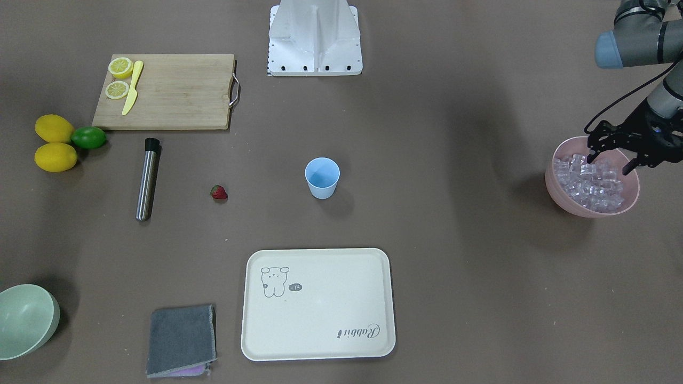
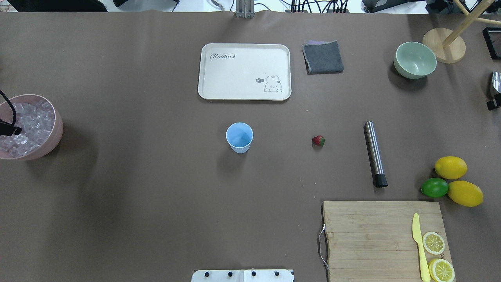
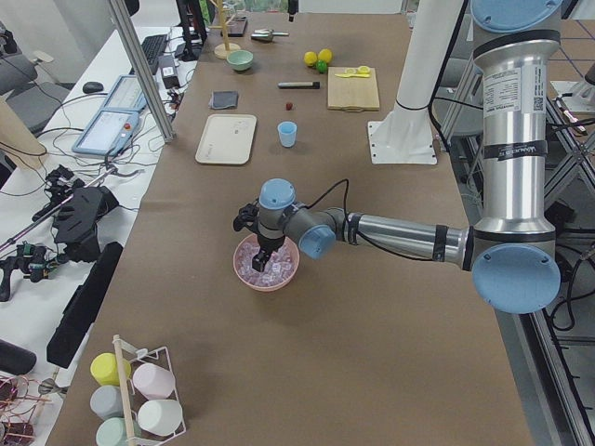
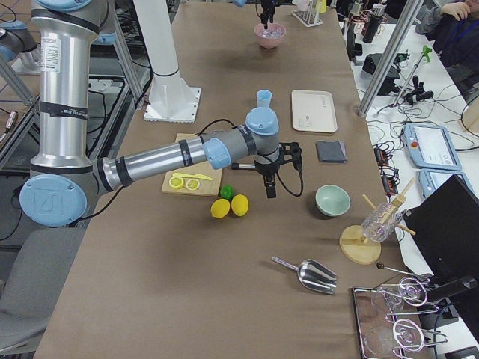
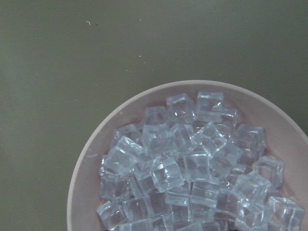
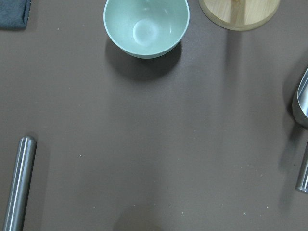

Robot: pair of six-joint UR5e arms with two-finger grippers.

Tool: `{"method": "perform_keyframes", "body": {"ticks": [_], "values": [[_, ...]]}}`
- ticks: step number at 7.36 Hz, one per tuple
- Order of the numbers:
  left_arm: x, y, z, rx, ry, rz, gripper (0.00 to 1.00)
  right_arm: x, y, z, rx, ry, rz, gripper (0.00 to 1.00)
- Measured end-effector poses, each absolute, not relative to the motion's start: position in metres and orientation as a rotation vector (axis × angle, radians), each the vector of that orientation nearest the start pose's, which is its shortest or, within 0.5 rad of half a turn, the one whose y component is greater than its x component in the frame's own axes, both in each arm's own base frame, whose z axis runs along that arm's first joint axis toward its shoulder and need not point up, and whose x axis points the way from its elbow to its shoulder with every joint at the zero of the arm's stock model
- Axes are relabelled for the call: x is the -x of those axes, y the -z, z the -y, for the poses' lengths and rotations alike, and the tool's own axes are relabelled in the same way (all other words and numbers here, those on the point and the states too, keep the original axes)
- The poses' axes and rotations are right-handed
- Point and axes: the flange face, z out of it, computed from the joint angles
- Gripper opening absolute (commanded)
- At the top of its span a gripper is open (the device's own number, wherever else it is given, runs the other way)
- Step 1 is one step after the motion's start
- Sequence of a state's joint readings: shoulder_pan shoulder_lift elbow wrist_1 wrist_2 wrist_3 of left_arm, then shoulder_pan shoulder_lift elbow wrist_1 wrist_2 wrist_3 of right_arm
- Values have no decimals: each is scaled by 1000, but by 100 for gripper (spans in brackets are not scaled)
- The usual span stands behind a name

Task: Mash ice and strawberries in cup
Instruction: 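Close the left gripper on a clear ice cube and lift it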

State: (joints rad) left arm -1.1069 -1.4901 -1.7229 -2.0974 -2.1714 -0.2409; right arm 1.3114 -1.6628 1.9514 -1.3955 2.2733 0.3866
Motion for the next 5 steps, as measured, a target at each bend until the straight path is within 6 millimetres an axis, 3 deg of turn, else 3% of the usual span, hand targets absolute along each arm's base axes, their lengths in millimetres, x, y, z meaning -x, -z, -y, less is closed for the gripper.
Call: {"method": "perform_keyframes", "body": {"ticks": [2, 5], "values": [[-166, -564, 469, -369, -480, -750, 71, 52, -497, 462, -202, 44, 794, 100], [-174, -565, 465, -422, -655, -730, 70, 53, -498, 462, -201, 45, 793, 100]]}}
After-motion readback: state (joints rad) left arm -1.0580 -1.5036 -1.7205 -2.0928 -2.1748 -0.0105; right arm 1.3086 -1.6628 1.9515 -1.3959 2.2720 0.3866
